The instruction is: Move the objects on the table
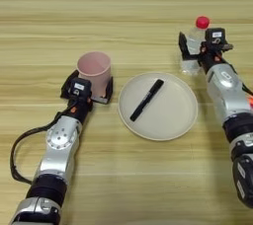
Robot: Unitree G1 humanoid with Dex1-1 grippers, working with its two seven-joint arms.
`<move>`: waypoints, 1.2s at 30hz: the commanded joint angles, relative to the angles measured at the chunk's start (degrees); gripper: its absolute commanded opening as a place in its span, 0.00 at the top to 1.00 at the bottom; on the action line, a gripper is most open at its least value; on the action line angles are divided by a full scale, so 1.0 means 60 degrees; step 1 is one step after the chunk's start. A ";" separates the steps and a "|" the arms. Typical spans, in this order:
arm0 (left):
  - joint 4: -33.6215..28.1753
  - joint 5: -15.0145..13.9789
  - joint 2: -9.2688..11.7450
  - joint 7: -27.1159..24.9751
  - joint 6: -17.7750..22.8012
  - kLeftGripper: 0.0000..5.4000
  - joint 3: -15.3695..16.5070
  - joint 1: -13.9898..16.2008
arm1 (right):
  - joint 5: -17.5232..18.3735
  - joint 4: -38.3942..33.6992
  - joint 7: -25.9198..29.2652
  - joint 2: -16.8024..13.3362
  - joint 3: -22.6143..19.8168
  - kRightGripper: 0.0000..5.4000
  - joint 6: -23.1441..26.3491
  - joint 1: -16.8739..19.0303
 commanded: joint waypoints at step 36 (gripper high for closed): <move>-0.0617 0.0139 0.0009 0.0072 0.0305 0.00 -0.0066 0.0246 | 0.0280 0.1785 0.0337 -0.0263 -0.0456 0.41 -0.0802 -0.0903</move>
